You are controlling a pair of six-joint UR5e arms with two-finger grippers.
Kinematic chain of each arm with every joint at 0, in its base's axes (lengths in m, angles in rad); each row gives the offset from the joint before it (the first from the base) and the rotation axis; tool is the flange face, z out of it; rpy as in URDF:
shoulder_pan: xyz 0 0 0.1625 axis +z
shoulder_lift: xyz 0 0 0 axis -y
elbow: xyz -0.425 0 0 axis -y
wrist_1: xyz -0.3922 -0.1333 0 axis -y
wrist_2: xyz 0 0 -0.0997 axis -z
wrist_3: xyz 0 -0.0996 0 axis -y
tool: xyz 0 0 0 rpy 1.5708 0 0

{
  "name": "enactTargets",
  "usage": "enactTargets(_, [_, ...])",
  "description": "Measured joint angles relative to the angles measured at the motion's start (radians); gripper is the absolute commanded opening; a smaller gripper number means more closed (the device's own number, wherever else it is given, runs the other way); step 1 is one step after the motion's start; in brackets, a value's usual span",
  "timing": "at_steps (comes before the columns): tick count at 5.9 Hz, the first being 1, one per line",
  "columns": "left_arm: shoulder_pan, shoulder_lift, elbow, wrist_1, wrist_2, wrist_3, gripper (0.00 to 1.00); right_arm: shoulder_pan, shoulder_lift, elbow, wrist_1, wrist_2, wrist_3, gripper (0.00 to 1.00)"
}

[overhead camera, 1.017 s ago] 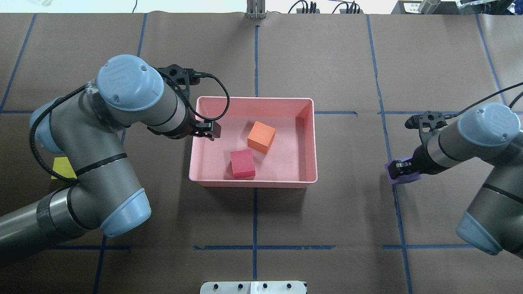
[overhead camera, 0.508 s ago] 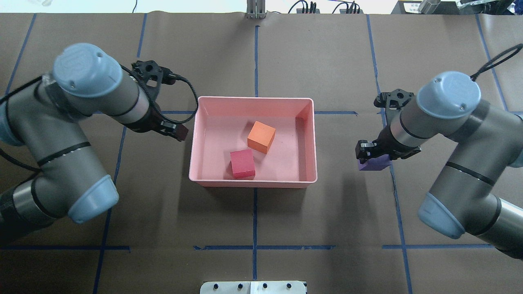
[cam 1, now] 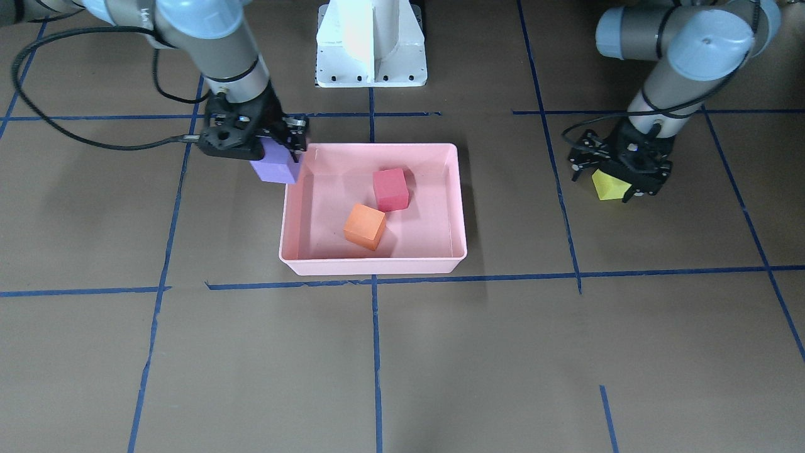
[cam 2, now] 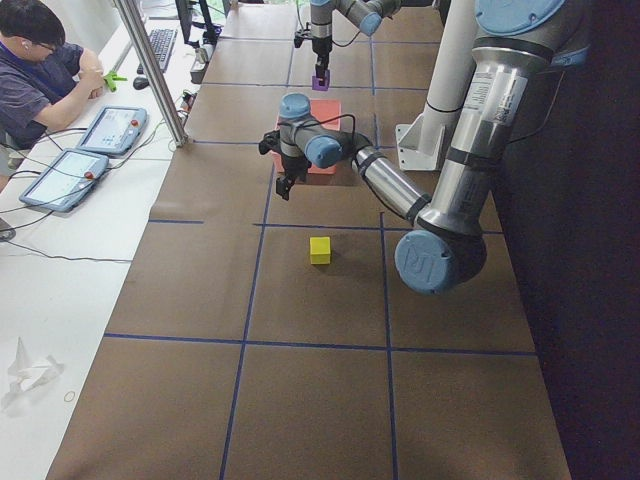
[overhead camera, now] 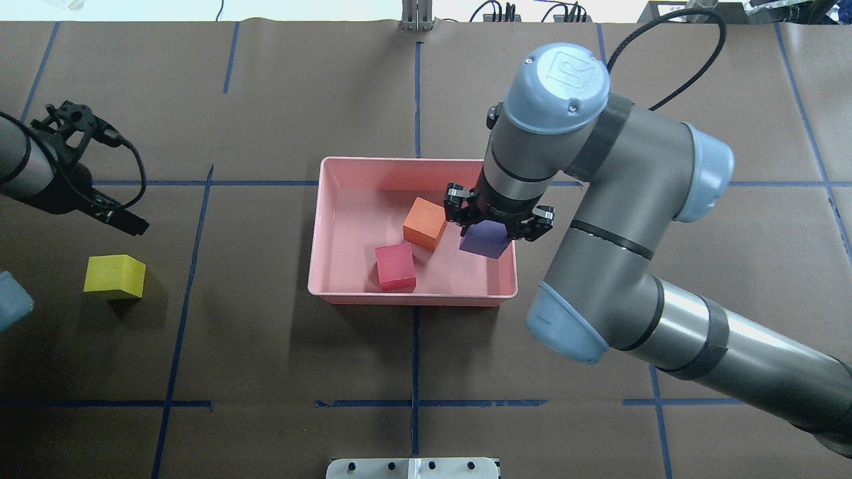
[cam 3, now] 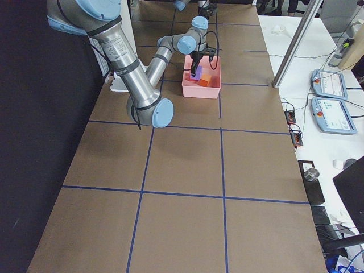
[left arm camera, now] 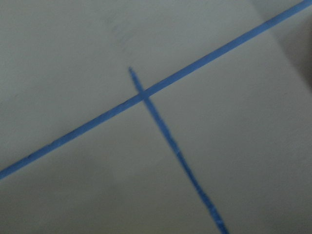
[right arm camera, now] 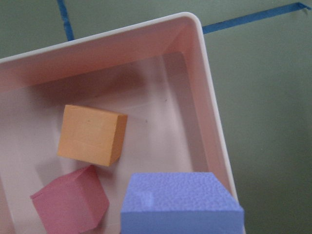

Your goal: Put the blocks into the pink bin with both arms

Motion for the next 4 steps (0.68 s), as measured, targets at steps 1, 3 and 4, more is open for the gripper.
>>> enactTargets(1, [-0.007,0.071,-0.023,-0.044,-0.004,-0.123,1.0,-0.025,0.025,-0.025,0.003,-0.028,0.01,1.0])
enactTargets(3, [0.0,0.152,-0.007,-0.218,0.002,-0.456,1.0,-0.036,0.028,-0.026,0.004,-0.045,0.003,1.0])
enactTargets(4, [0.015,0.166,0.012,-0.27,0.006,-0.54,1.0,-0.036,0.023,-0.021,0.004,-0.045,0.0,1.0])
